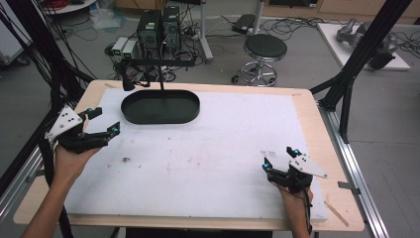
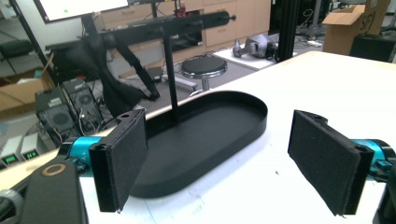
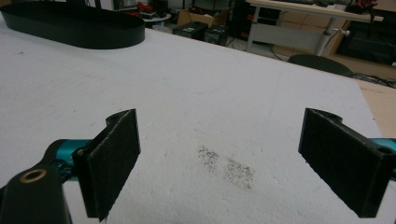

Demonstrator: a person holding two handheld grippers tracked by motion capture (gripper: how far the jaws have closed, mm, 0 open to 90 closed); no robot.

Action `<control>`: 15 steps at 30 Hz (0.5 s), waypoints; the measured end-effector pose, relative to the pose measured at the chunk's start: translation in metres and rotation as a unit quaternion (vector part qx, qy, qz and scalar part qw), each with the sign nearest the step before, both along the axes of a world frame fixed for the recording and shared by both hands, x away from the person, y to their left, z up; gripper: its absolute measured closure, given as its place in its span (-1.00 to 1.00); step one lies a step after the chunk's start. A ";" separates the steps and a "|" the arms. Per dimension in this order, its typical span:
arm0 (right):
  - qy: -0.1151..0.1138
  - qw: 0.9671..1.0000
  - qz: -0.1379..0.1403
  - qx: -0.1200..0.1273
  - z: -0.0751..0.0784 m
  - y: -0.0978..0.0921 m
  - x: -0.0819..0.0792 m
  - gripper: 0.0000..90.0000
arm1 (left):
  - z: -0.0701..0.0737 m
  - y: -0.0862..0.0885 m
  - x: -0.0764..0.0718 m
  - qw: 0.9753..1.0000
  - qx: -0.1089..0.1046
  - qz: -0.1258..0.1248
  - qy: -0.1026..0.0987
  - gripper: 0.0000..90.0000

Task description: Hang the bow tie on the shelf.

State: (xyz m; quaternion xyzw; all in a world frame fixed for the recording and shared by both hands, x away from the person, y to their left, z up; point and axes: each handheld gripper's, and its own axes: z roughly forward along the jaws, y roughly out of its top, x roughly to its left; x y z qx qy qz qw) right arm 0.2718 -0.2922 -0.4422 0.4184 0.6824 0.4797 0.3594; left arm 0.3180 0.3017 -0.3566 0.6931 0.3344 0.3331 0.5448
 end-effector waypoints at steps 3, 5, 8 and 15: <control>0.000 1.000 0.000 0.000 0.000 0.000 0.000 -0.74 | -0.008 0.000 -0.005 1.000 -0.004 0.002 0.005 -0.56; 0.001 1.000 0.000 -0.001 0.000 0.000 0.000 -0.74 | -0.013 -0.001 -0.008 1.000 -0.005 0.003 0.012 -0.56; 0.006 1.000 0.000 -0.001 0.000 0.000 0.000 -0.74 | -0.022 -0.002 -0.013 1.000 -0.015 0.006 0.018 -0.56; 0.006 1.000 0.001 -0.002 0.000 0.000 0.000 -0.74 | -0.051 -0.008 -0.022 0.999 -0.024 0.012 0.040 -0.57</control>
